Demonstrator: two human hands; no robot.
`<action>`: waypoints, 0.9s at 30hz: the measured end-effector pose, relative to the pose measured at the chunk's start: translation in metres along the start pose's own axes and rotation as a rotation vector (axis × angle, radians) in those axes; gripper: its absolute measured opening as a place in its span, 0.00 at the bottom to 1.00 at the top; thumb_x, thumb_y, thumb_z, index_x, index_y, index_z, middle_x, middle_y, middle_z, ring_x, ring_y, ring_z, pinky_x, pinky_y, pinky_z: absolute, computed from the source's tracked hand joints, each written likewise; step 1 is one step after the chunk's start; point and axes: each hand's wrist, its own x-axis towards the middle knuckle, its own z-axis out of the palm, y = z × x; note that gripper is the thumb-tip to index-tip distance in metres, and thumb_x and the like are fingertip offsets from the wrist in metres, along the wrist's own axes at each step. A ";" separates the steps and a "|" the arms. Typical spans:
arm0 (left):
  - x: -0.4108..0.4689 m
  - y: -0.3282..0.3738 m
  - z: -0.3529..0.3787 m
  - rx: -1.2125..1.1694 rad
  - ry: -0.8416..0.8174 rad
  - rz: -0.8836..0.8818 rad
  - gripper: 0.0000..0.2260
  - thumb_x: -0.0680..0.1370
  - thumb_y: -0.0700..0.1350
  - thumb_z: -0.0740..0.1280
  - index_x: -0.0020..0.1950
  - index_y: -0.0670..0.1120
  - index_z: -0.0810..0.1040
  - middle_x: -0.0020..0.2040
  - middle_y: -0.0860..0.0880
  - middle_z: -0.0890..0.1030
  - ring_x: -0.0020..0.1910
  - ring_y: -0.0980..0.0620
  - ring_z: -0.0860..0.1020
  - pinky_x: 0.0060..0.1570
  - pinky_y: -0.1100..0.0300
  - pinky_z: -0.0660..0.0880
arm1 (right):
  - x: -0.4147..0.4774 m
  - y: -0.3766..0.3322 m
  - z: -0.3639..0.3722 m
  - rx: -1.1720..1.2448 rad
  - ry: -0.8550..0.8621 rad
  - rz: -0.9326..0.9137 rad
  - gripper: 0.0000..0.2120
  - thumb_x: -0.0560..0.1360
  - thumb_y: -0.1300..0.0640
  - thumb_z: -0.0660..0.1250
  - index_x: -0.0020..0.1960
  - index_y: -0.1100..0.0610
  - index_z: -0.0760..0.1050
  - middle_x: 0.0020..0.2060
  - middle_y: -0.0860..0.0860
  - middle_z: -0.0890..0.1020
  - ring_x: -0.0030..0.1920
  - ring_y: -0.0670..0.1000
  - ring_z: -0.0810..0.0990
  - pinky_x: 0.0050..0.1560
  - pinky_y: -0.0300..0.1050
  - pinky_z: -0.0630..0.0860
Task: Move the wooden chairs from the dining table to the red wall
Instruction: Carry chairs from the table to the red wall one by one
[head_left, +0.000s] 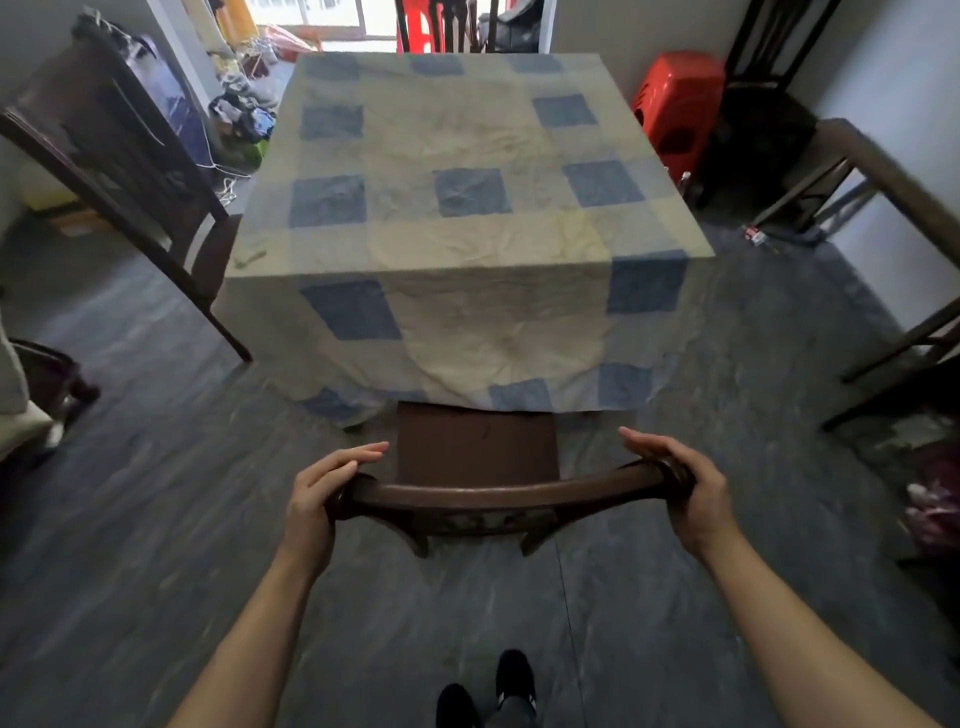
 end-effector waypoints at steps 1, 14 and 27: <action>0.000 -0.001 0.001 -0.001 0.009 -0.004 0.11 0.73 0.42 0.63 0.43 0.44 0.87 0.55 0.42 0.87 0.61 0.44 0.82 0.61 0.47 0.71 | -0.001 0.004 0.000 0.019 -0.007 0.020 0.20 0.79 0.57 0.56 0.50 0.61 0.87 0.60 0.63 0.84 0.67 0.63 0.79 0.72 0.59 0.68; 0.016 0.047 0.041 -0.125 0.138 0.094 0.12 0.65 0.39 0.58 0.26 0.44 0.79 0.29 0.44 0.79 0.37 0.43 0.75 0.44 0.53 0.70 | -0.012 -0.042 0.005 0.092 0.177 -0.206 0.14 0.66 0.61 0.57 0.27 0.62 0.76 0.27 0.59 0.79 0.36 0.61 0.76 0.44 0.51 0.72; -0.008 0.126 0.287 -0.207 -0.597 -0.107 0.19 0.70 0.34 0.57 0.23 0.46 0.79 0.26 0.48 0.79 0.29 0.51 0.77 0.44 0.51 0.70 | -0.269 -0.124 -0.141 0.135 0.914 -0.400 0.18 0.73 0.62 0.57 0.28 0.64 0.78 0.30 0.64 0.79 0.38 0.63 0.76 0.49 0.57 0.72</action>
